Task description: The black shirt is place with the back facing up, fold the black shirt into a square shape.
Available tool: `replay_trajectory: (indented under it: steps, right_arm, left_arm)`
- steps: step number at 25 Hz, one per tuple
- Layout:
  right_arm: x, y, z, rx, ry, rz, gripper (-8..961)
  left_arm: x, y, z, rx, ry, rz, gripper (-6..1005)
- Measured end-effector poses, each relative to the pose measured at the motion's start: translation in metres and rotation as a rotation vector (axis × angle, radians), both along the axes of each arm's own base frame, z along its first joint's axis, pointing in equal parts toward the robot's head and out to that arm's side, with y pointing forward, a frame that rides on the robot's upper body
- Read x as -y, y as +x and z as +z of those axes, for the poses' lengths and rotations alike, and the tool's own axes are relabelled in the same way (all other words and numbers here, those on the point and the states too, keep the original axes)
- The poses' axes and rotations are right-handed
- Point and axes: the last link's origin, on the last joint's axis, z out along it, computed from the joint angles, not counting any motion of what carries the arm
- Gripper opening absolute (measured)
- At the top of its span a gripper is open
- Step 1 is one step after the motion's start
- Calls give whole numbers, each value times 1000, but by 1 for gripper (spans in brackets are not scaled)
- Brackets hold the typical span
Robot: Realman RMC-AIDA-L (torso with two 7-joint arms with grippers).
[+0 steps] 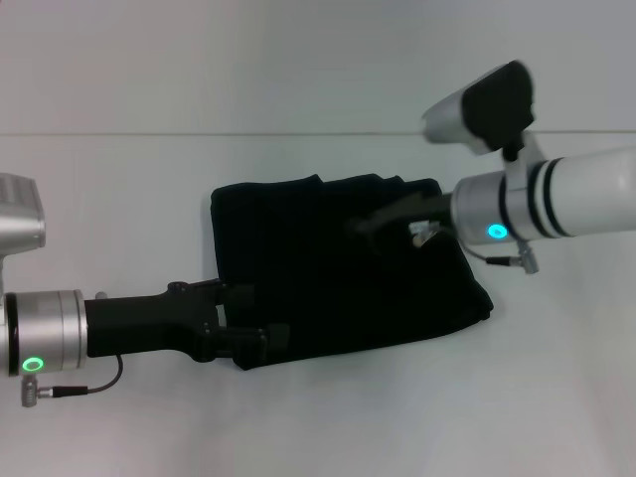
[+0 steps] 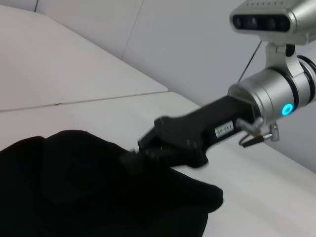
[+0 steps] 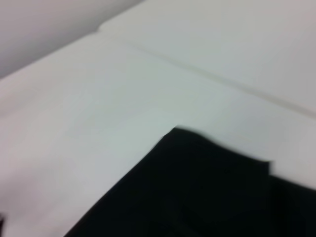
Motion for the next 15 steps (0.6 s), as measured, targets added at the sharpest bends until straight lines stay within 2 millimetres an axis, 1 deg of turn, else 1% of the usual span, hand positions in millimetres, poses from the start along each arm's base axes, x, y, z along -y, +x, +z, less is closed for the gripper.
replay_trajectory:
  steps: [4, 9, 15]
  right_arm:
    - [-5, 9, 14, -41, 75, -37, 2]
    - [-9, 28, 32, -94, 157, -112, 3]
    - [-10, 45, 44, -106, 216, -164, 5]
  left_arm:
    - [0, 0, 0, 1, -1, -1, 948]
    - [1, 0, 0, 3, -3, -3, 948]
    - [1, 1, 0, 5, -4, -4, 949]
